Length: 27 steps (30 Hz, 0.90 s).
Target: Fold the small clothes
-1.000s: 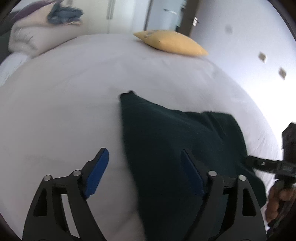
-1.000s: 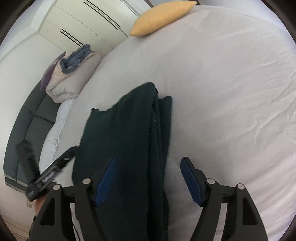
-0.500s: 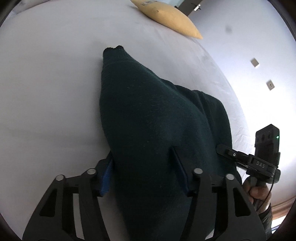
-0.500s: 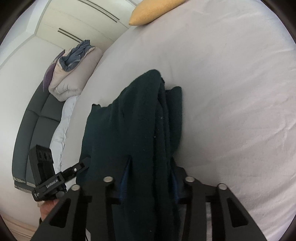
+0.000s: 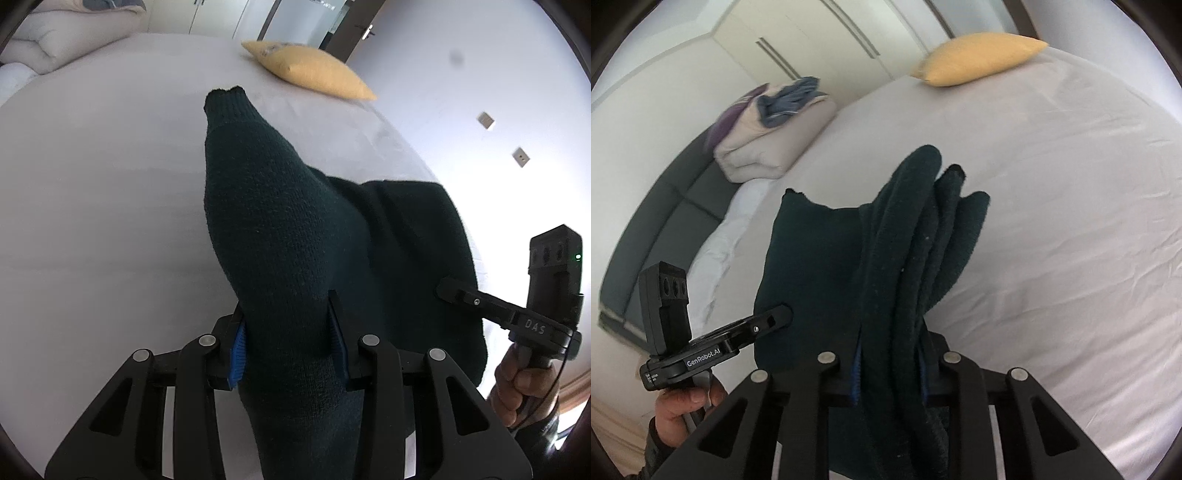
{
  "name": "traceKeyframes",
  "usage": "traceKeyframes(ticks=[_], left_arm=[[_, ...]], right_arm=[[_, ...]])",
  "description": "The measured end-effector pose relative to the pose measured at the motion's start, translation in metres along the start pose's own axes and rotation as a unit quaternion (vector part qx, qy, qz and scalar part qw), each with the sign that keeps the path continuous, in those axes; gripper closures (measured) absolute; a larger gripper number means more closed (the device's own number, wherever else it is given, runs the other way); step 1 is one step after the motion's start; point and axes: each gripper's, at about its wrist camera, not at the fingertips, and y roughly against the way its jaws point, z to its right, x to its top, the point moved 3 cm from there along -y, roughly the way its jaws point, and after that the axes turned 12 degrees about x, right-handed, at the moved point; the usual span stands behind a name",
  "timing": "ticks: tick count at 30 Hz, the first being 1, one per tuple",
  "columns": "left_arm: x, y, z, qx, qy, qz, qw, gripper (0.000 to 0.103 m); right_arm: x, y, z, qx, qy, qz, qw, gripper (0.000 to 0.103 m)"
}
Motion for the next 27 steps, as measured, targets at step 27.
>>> traceKeyframes(ticks=[27], left_arm=[[-0.102,-0.035,-0.050,-0.001,0.051,-0.041,0.9978,0.050]], right_arm=[[-0.123,-0.017,0.032,0.034,-0.082,-0.030,0.996,0.064]])
